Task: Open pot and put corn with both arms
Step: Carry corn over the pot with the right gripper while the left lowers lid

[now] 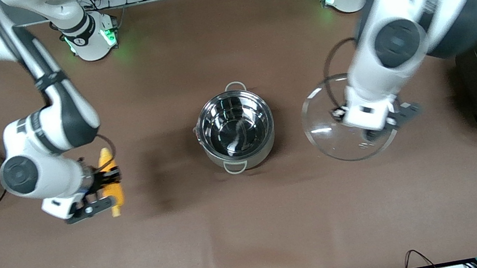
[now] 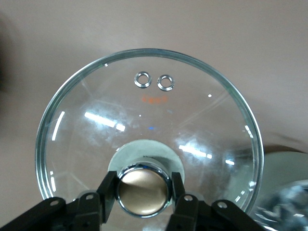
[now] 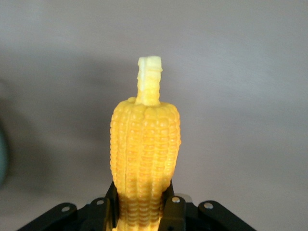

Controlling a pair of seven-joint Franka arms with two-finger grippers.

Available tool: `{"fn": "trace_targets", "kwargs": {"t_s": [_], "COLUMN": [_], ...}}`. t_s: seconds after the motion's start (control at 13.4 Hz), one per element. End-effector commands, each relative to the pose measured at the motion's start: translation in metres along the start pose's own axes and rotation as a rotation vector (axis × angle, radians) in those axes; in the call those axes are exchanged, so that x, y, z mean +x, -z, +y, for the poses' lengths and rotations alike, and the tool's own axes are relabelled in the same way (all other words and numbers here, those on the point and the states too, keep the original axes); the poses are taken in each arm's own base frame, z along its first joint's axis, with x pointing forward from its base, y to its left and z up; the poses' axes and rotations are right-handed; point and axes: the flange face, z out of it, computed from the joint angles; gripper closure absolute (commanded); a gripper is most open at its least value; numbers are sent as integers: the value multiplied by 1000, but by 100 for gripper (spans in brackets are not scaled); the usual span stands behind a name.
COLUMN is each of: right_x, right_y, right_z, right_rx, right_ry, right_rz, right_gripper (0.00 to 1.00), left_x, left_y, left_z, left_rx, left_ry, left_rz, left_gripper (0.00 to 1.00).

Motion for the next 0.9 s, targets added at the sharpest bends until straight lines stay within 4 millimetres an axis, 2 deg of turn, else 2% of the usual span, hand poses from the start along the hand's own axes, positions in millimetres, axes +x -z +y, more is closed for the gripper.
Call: {"fn": "trace_targets", "kwargs": {"t_s": [0.0, 0.07, 0.15, 0.22, 0.3, 0.6, 0.67, 0.82], "right_x": [7, 9, 13, 11, 7, 4, 4, 2], "right_y": [1, -8, -7, -3, -4, -24, -29, -34], "right_z": [-80, -121, -156, -186, -208, -262, -274, -289], "right_rx": [68, 79, 76, 75, 72, 63, 59, 63], "right_ry": [-19, -28, -60, -98, -120, -136, -140, -141], "right_rz": [-7, -12, 0, 10, 12, 14, 18, 25], "right_gripper": [100, 100, 100, 100, 100, 100, 100, 100], "left_x": [28, 35, 44, 41, 34, 19, 17, 16], "left_y": [-30, -56, -82, -104, -127, -195, -208, -217], "left_z": [-56, -69, -89, -95, -94, -105, -111, -115], "left_rx": [15, 14, 2, -13, -24, -59, -71, -60], "left_ry": [-59, -55, -27, -24, -32, -40, -34, -46], "left_rz": [-3, -9, -7, 14, 27, 68, 77, 84], "left_gripper": [100, 100, 100, 100, 100, 100, 100, 100]}}
